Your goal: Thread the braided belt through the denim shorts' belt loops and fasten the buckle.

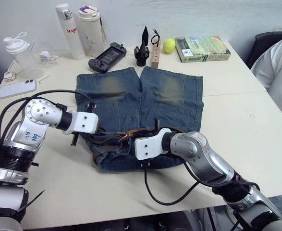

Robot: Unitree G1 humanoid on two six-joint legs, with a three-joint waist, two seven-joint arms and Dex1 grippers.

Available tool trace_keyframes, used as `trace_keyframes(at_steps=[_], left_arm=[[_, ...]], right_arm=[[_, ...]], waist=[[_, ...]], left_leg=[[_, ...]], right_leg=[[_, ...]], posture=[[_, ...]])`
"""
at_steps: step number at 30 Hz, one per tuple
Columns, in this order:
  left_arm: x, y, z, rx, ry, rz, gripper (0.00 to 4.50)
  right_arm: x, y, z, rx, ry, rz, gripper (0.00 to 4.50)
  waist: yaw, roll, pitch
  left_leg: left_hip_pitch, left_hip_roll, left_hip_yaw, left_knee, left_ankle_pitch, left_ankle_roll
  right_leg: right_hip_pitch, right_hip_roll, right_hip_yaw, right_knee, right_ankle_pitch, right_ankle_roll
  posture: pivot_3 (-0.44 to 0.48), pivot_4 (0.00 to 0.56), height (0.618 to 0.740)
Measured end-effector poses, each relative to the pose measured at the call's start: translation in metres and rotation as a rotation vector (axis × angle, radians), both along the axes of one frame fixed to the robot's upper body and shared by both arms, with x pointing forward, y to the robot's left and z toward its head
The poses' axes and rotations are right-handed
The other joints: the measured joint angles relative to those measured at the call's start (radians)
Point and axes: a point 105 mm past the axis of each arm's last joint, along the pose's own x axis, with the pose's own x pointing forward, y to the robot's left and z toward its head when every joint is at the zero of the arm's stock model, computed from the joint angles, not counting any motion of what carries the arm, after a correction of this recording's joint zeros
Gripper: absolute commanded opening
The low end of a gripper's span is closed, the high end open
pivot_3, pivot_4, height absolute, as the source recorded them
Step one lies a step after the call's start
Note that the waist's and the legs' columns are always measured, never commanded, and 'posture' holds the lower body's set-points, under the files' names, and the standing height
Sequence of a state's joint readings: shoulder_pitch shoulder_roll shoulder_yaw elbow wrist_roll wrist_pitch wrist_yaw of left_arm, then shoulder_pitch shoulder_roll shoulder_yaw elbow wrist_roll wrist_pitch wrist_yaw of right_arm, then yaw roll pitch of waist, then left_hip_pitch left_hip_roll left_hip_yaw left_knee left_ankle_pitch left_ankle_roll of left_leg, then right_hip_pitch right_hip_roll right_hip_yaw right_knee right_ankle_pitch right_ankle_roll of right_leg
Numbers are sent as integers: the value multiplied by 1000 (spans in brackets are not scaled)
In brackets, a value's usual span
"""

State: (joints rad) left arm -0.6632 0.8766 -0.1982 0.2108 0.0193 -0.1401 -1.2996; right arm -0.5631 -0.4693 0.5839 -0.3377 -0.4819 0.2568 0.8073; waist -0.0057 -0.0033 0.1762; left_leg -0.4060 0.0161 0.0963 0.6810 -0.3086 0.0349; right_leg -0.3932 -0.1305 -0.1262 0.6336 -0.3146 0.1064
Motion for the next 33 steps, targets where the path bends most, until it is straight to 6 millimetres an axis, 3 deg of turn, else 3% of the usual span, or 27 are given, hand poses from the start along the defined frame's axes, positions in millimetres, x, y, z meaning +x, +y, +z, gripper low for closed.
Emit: trace_keyframes(at_steps=[10,24,33], left_arm=[[0,-3,-13,-32,6,33,0],[0,13,-4,38,-61,38,0],[2,8,0,78,-158,17,0]], right_arm=[[2,-1,-3,9,21,-23,20],[4,6,1,88,77,-55,20],[7,9,4,86,98,-53,20]], waist=[[1,0,0],[-4,0,0],[-4,0,0]], left_leg=[[0,0,-1,1,0,0],[0,0,0,1,0,0],[0,0,0,1,0,0]], right_leg=[[0,-1,-1,2,0,0],[-1,-1,-1,3,0,0],[-1,-1,-1,3,0,0]], posture=[[0,150,720],[0,150,720],[0,150,720]])
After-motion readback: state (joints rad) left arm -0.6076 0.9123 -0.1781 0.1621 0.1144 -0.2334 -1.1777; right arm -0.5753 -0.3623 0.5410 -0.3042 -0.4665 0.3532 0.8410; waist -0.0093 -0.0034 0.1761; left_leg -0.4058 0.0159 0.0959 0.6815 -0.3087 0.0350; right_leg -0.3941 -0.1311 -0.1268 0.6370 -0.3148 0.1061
